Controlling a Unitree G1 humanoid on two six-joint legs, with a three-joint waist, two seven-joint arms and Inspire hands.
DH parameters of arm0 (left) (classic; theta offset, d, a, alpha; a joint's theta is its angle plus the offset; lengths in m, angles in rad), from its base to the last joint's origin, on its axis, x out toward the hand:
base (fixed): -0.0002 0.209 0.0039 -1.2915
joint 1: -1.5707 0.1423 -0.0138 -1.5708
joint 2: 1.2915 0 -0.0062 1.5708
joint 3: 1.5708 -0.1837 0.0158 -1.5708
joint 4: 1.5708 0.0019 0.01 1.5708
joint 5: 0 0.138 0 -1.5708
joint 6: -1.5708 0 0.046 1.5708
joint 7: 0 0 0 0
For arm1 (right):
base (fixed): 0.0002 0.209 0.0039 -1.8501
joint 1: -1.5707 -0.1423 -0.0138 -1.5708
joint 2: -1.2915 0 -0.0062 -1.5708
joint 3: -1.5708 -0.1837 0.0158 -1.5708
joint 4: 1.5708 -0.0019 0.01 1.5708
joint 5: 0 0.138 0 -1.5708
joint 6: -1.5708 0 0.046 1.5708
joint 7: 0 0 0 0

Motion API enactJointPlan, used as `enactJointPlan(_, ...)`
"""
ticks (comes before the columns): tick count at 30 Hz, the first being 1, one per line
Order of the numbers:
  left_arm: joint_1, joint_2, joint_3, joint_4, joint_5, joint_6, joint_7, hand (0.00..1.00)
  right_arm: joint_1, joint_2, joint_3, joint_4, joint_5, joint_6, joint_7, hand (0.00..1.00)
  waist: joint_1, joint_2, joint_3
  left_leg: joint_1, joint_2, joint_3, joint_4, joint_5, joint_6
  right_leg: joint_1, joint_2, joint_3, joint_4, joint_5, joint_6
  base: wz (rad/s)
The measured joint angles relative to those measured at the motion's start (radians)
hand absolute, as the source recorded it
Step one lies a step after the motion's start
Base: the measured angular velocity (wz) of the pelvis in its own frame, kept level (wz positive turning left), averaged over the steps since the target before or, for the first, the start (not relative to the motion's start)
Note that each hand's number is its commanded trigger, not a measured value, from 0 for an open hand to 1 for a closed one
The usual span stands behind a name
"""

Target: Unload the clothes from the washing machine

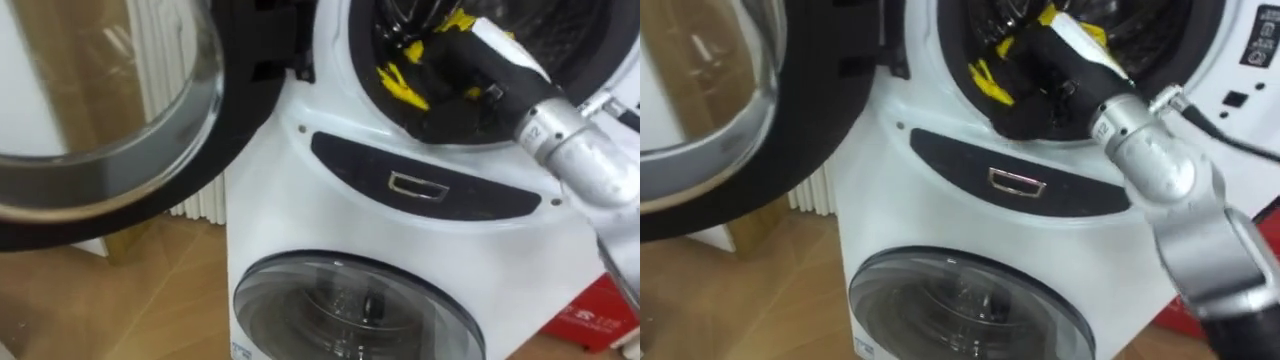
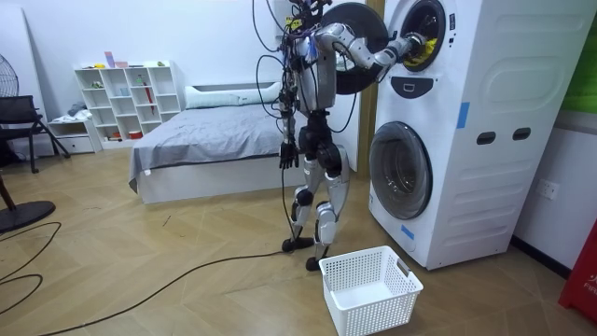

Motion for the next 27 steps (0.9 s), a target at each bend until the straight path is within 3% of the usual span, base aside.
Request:
enactJointPlan(3,0.003,-0.006,-0.002,0.013,-0.019,-0.006,0.028,0.0,0.083,0.065,-0.006,-0.127,0.063,-0.002,-0.003,1.0,-0.004,0.016,-0.0009,0.006,-0.005,0.021,-0.001,-0.001,0.001,0.0,0.003,0.014,0.002,0.0,0.001,-0.12)
enactJointPlan(4,0.003,-0.008,-0.008,0.018,-0.021,-0.01,0.035,0.0,0.102,0.075,-0.006,-0.151,0.085,-0.002,0.0,1.0,-0.006,0.025,0.0016,0.006,-0.005,0.022,-0.002,-0.001,0.001,0.0,0.003,0.015,0.003,0.0,0.001,0.0)
enactJointPlan(6,0.02,-0.014,-0.034,0.014,-0.02,-0.032,0.039,0.0,0.165,0.097,-0.006,-0.222,0.154,-0.013,0.02,1.0,-0.022,0.031,-0.0013,0.003,-0.005,0.022,-0.003,-0.001,0.001,-0.004,0.002,0.013,0.006,-0.001,0.004,0.05)
enactJointPlan(11,0.056,-0.026,-0.029,0.011,-0.016,-0.057,0.026,0.0,0.238,0.098,-0.057,-0.297,0.242,-0.018,0.067,1.0,-0.051,0.029,-0.0042,0.0,-0.003,0.032,-0.003,-0.004,0.004,-0.013,0.002,0.015,0.015,-0.003,0.004,0.01)
enactJointPlan(15,0.063,-0.028,-0.001,0.048,-0.018,-0.088,0.015,0.0,0.34,0.099,-0.153,-0.319,0.274,-0.078,0.086,1.0,-0.059,0.025,-0.0093,0.011,-0.002,0.044,-0.002,-0.008,0.004,-0.008,0.005,0.027,0.014,-0.002,0.004,-0.08)
enactJointPlan(19,0.064,-0.027,0.001,0.047,-0.038,-0.094,0.016,0.0,0.42,0.1,-0.194,-0.317,0.34,-0.088,0.102,1.0,-0.099,0.028,-0.0078,0.015,0.0,0.046,0.0,-0.015,0.005,-0.003,0.006,0.027,0.014,-0.001,0.005,0.0)
enactJointPlan(22,0.066,-0.027,0.002,0.047,-0.039,-0.105,0.015,0.0,0.469,0.1,-0.235,-0.318,0.407,-0.088,0.134,1.0,-0.111,0.034,-0.0059,0.013,0.008,0.075,-0.004,-0.024,0.002,-0.013,0.015,0.046,0.013,0.003,0.001,-0.27)
enactJointPlan(27,0.068,-0.027,0.003,0.047,-0.04,-0.113,0.009,0.0,0.477,0.1,-0.285,-0.319,0.45,-0.089,0.163,1.0,-0.145,0.036,-0.0064,0.014,0.015,0.105,0.004,-0.026,-0.002,-0.02,0.03,0.078,0.011,0.01,-0.003,-0.21)
